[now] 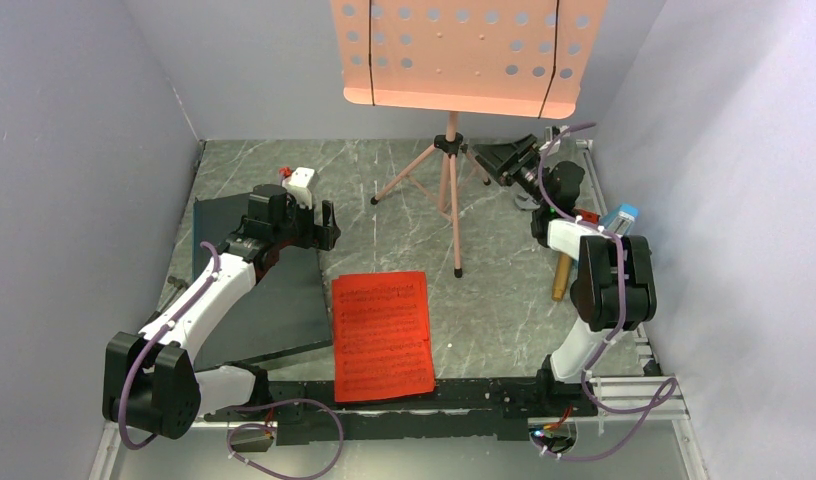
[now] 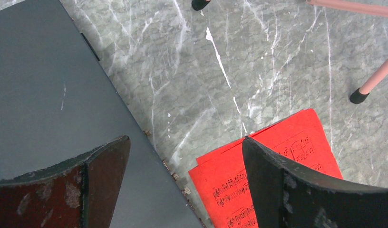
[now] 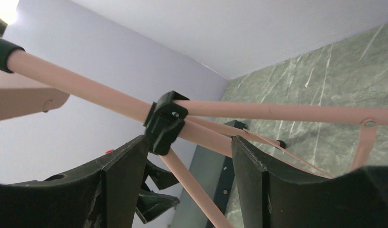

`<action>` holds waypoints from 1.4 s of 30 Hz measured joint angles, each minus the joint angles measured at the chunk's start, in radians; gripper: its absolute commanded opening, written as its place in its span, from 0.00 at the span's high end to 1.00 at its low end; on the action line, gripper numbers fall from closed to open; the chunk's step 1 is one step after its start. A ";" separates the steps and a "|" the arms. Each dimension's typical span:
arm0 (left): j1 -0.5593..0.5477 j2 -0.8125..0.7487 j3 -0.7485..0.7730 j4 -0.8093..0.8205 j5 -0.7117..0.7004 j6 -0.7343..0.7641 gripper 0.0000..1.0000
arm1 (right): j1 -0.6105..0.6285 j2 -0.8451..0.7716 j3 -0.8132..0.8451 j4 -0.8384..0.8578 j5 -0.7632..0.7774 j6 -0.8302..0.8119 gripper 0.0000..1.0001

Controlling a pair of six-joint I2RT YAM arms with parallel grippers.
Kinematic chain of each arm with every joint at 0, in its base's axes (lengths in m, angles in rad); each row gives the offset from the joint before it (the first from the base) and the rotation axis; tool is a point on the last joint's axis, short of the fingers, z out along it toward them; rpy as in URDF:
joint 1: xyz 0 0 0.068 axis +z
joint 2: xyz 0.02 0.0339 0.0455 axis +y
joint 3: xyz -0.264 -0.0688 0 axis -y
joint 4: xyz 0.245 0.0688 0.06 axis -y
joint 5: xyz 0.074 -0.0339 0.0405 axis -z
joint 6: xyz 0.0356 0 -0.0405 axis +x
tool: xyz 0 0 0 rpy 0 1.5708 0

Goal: Pack up the instrument practice props

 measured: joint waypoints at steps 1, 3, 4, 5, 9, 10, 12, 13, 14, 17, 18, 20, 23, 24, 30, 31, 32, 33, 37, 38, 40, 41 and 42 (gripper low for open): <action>0.000 0.000 0.000 0.000 0.000 0.000 0.06 | 0.000 0.000 0.014 -0.016 0.000 0.005 0.32; 0.000 0.000 0.000 0.001 0.000 0.000 0.06 | 0.000 0.000 0.034 -0.040 -0.002 0.020 0.33; 0.000 0.000 0.000 0.001 0.000 0.000 0.06 | 0.000 0.000 0.040 -0.046 -0.003 0.026 0.34; 0.000 0.000 0.000 0.001 0.000 0.000 0.06 | 0.000 0.000 0.045 -0.052 -0.005 0.034 0.34; 0.000 0.000 0.000 0.003 0.000 0.000 0.06 | 0.003 0.000 0.061 -0.060 -0.013 0.063 0.36; 0.000 0.000 0.000 0.003 0.000 0.000 0.06 | 0.005 0.000 0.066 -0.061 -0.015 0.068 0.38; 0.000 0.000 0.000 0.003 0.000 0.000 0.06 | 0.007 0.000 0.078 -0.063 -0.025 0.074 0.41; 0.000 0.000 0.000 0.004 0.001 0.000 0.06 | 0.009 0.000 0.084 -0.065 -0.031 0.075 0.43; 0.000 0.000 0.000 0.004 0.001 0.000 0.06 | 0.010 0.000 0.091 -0.069 -0.035 0.077 0.44; 0.000 0.000 0.000 0.004 0.001 0.000 0.06 | 0.015 0.000 0.106 -0.081 -0.047 0.077 0.48; 0.000 0.000 0.000 0.004 0.001 0.000 0.06 | 0.016 0.000 0.110 -0.089 -0.052 0.077 0.49; 0.000 0.000 0.000 0.004 0.001 0.000 0.06 | 0.018 0.001 0.112 -0.098 -0.060 0.076 0.50; 0.000 0.000 0.000 0.004 0.001 0.000 0.06 | 0.020 0.004 0.112 -0.116 -0.065 0.069 0.50; 0.000 0.000 0.000 0.004 0.001 0.000 0.06 | 0.020 0.006 0.112 -0.124 -0.066 0.065 0.50; 0.000 0.000 0.000 0.004 0.001 0.000 0.06 | 0.022 0.019 0.114 -0.150 -0.077 0.042 0.54; 0.000 0.000 0.000 0.004 0.001 0.000 0.06 | 0.022 0.024 0.115 -0.150 -0.082 0.041 0.54; 0.000 0.000 0.000 0.004 0.001 0.000 0.06 | 0.023 0.030 0.117 -0.148 -0.088 0.042 0.55; 0.000 0.000 0.000 0.003 0.001 0.000 0.06 | 0.024 0.036 0.120 -0.140 -0.093 0.043 0.55; 0.000 0.000 0.000 0.003 0.001 0.000 0.06 | 0.025 0.055 0.142 -0.122 -0.113 0.042 0.58; 0.000 0.000 0.000 0.003 0.001 0.000 0.06 | 0.026 0.061 0.148 -0.116 -0.117 0.042 0.58; 0.000 0.000 0.000 0.003 0.001 0.000 0.06 | 0.028 0.074 0.162 -0.100 -0.131 0.042 0.59; 0.000 0.000 0.000 0.003 0.001 0.000 0.06 | 0.029 0.080 0.167 -0.092 -0.139 0.042 0.60; 0.000 0.000 0.000 0.003 0.000 0.000 0.06 | 0.030 0.090 0.172 -0.073 -0.147 0.042 0.64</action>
